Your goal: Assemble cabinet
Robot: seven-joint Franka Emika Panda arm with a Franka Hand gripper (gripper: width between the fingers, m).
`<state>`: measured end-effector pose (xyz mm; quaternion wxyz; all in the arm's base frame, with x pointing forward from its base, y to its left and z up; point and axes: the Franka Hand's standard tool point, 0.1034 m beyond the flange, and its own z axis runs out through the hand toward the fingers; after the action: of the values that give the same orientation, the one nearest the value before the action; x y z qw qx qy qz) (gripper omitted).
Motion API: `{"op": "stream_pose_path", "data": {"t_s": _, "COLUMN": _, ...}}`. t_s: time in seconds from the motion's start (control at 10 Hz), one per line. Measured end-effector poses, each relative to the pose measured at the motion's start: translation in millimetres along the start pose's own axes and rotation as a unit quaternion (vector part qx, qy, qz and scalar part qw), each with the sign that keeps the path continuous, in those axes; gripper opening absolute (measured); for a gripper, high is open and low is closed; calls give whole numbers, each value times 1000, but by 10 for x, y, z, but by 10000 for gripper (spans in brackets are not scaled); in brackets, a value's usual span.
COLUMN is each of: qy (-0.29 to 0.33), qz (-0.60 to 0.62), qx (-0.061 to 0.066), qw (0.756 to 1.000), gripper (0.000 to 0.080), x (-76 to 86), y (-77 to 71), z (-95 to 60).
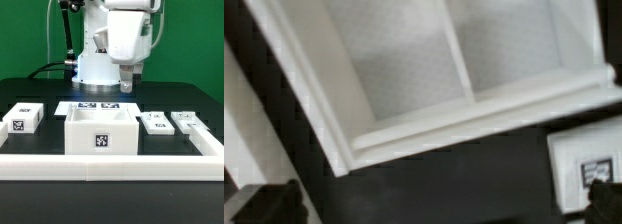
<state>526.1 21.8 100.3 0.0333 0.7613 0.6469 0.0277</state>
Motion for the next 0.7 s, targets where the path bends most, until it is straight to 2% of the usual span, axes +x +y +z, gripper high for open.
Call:
{"op": "stream_pose_path", "data": {"t_s": 0.3, "qy": -14, "qz": -71, "qx": 15, "qw": 997, "gripper": 798, "x": -51, "y": -202, "z": 87}}
{"op": "stream_pose_path", "data": {"t_s": 0.7, "qy": -13, "qz": -67, "qx": 17, "qw": 997, "gripper": 798, "x": -63, "y": -216, "z": 107}}
